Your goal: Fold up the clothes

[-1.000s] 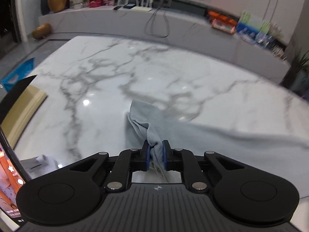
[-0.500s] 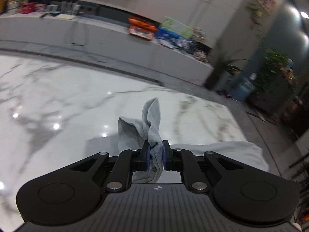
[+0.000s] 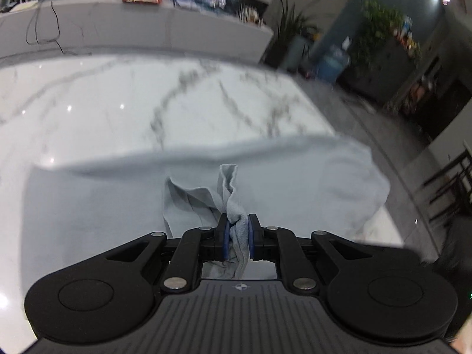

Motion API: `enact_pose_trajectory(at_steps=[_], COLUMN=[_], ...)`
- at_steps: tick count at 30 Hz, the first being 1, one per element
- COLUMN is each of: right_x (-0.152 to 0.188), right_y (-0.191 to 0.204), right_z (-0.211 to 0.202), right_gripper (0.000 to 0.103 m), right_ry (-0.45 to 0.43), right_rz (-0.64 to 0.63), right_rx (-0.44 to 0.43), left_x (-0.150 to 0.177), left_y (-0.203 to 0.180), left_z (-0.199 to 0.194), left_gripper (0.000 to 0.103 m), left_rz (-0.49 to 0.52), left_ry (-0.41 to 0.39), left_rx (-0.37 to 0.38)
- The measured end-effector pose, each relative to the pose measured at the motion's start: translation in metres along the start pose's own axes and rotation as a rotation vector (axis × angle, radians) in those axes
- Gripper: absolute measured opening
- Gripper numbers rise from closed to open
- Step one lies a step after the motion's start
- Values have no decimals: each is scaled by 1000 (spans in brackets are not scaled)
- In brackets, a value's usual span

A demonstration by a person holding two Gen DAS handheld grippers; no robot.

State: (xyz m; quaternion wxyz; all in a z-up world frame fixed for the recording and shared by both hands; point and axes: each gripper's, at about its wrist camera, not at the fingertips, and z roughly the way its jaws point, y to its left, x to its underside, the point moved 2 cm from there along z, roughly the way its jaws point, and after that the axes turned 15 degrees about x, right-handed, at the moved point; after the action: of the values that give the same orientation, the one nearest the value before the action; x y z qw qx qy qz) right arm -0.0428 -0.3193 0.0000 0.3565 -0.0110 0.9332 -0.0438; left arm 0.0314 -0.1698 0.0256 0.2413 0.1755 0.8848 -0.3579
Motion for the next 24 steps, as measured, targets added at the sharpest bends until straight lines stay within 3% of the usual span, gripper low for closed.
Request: enact_pose_trajectory(at_steps=[12,16,19,24], right_x=[1,1,1,-1], right_y=[12,11,9,8], right_z=[6,6,0,-5], right_gripper=[16,17,19,26], right_ry=[38,43,42,51], right_rz=[-72,-78,-57,-4], right_rx=[38,39,34,4], left_x=[21,21,24,34], left_y=[-7,-8,-14,-12], left_z=[14,3,-7,-30], left_gripper=[13,29,43,47], left_rz=[48,40,100,167], left_ry=[78,42,35,36], left_rx=[-62,-19,-52,-118])
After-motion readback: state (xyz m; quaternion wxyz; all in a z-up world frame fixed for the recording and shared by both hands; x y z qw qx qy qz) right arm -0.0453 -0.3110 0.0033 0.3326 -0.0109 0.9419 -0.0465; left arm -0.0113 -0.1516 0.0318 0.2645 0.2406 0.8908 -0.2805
